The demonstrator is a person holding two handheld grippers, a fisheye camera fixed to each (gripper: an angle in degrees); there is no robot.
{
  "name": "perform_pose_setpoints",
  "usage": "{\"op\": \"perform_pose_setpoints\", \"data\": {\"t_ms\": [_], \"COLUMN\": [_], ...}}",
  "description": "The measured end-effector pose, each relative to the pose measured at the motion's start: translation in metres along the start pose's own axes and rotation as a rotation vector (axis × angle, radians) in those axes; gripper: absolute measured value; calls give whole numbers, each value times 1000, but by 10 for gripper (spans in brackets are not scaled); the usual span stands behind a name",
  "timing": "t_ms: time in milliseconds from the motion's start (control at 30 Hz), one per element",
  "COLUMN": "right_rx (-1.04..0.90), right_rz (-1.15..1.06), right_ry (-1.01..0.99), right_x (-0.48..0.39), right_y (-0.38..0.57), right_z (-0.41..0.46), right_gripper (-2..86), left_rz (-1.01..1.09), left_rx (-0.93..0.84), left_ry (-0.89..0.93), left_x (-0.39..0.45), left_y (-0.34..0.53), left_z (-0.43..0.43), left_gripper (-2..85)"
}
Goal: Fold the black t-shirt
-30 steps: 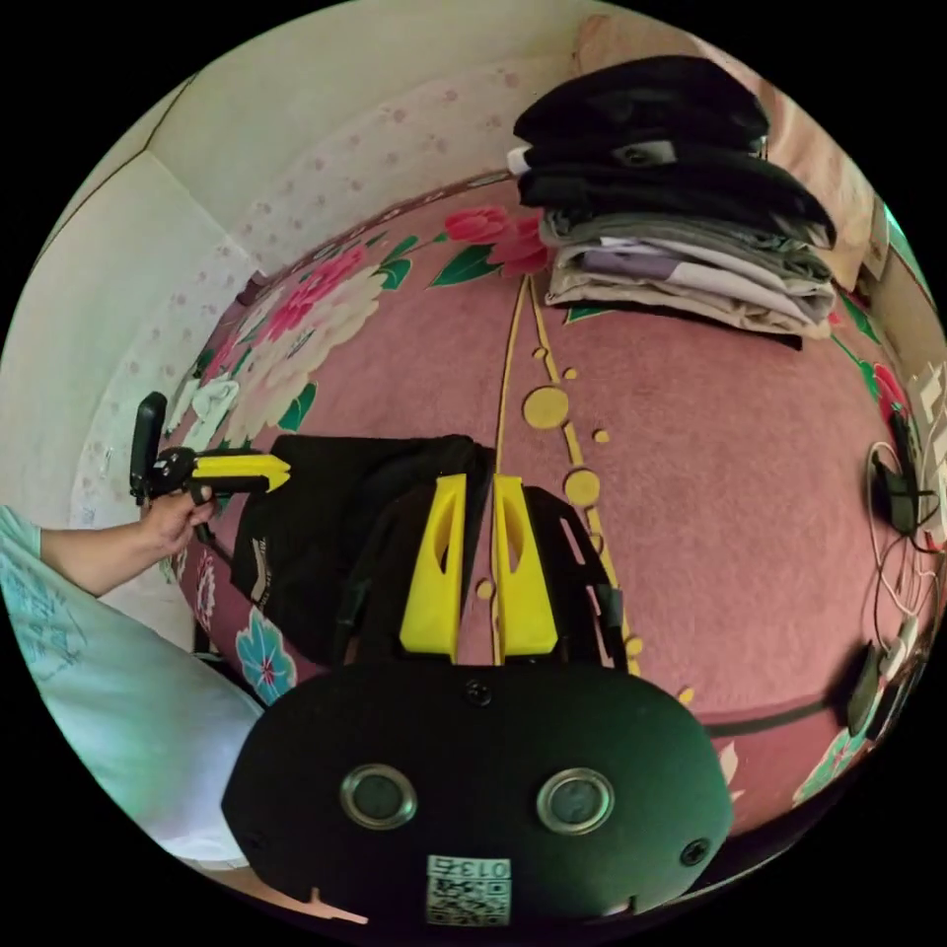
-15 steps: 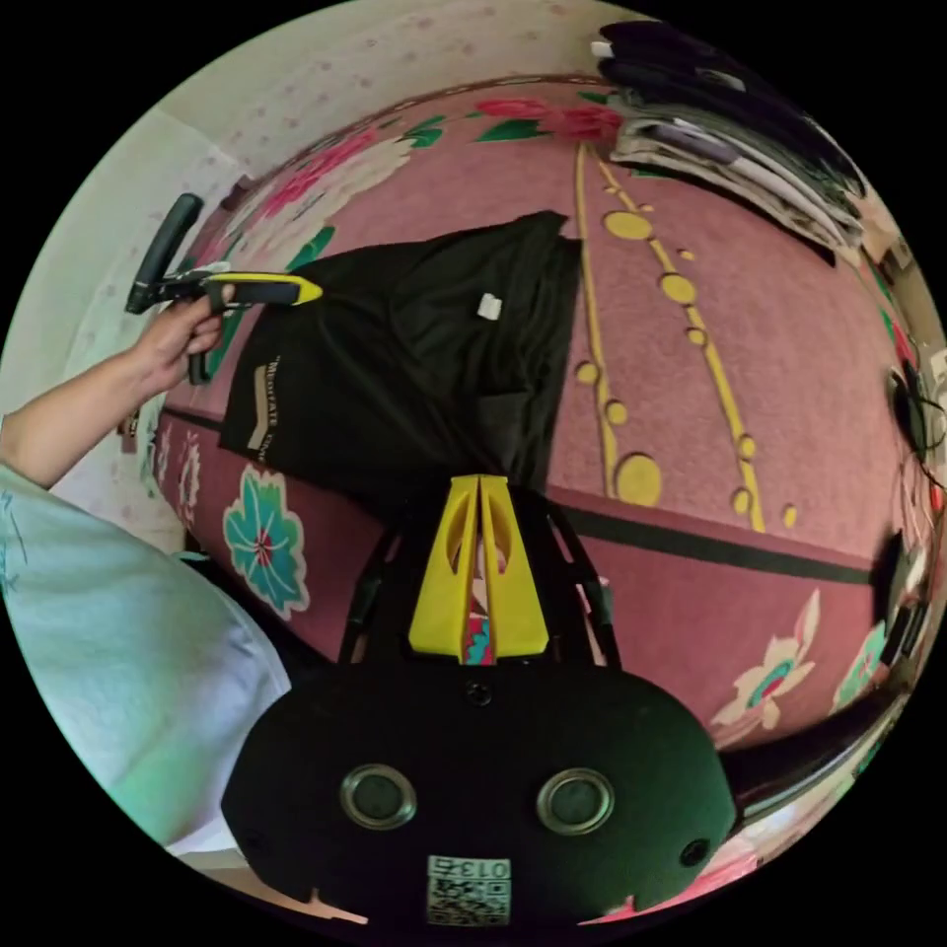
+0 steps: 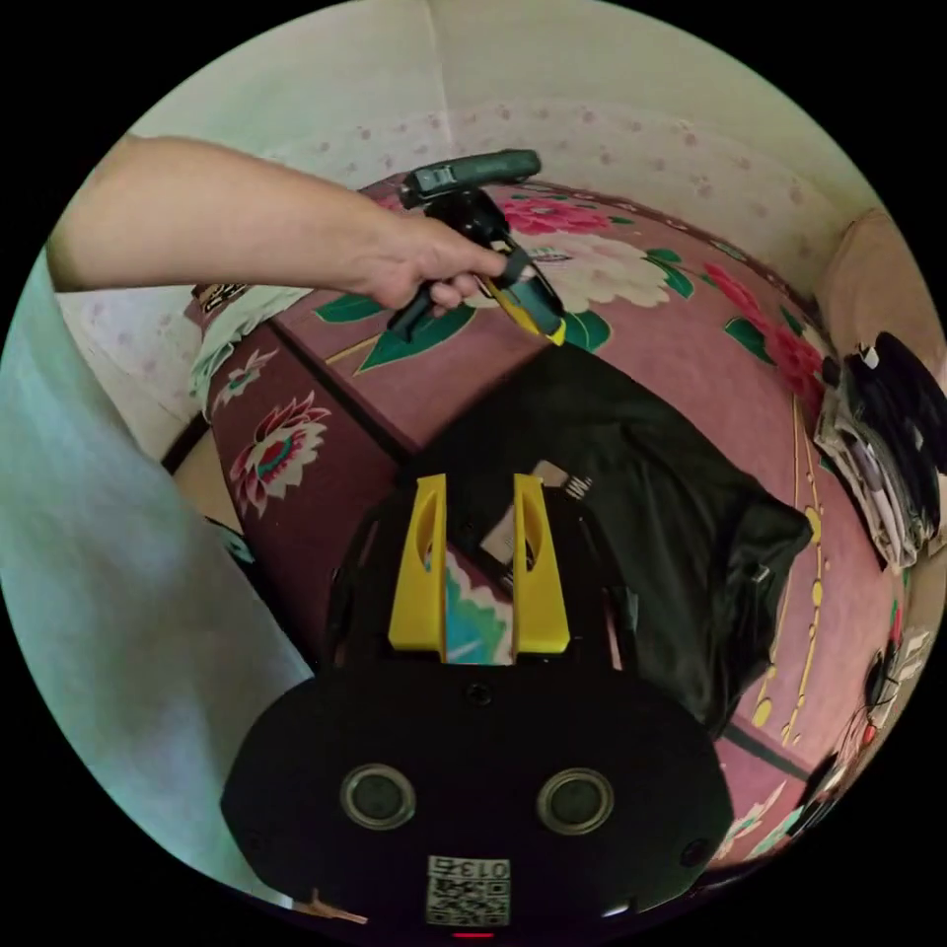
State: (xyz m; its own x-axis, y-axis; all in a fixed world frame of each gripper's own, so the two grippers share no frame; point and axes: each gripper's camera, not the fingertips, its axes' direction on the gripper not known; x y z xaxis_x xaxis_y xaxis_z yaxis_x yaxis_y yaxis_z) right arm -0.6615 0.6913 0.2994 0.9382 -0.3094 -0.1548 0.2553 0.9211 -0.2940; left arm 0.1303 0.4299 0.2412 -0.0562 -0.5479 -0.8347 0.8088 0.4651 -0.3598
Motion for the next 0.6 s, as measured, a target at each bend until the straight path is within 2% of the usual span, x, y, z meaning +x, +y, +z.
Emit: {"op": "perform_pose_setpoints", "data": {"t_ms": [100,233,300,400,467,600], "right_rx": [24,-78,-145,-119,-113,-114], "right_rz": [23,-38,-35,-8,87,248], "right_ry": [-4,52,64,106,129,20], "right_x": [-39,-83,-95,-109,-104,-83], "right_y": [-24,-34,-30,-21,-11,4], "right_z": [23,60,79,82,83,80], "right_gripper": [110,120,117,75,49,37], "left_rz": [-6,28,27,21,25,46], "left_rx": [-38,-59,-69,-85,-84,-39], "left_ry": [52,81,69,61,177,246], "left_x": [-2,3,1,-6,-13,-17], "left_y": [-8,-12,-14,-16,-18,-14], "left_z": [4,5,2,-4,-8,-29], "left_gripper": [99,91,74,26,14,7]}}
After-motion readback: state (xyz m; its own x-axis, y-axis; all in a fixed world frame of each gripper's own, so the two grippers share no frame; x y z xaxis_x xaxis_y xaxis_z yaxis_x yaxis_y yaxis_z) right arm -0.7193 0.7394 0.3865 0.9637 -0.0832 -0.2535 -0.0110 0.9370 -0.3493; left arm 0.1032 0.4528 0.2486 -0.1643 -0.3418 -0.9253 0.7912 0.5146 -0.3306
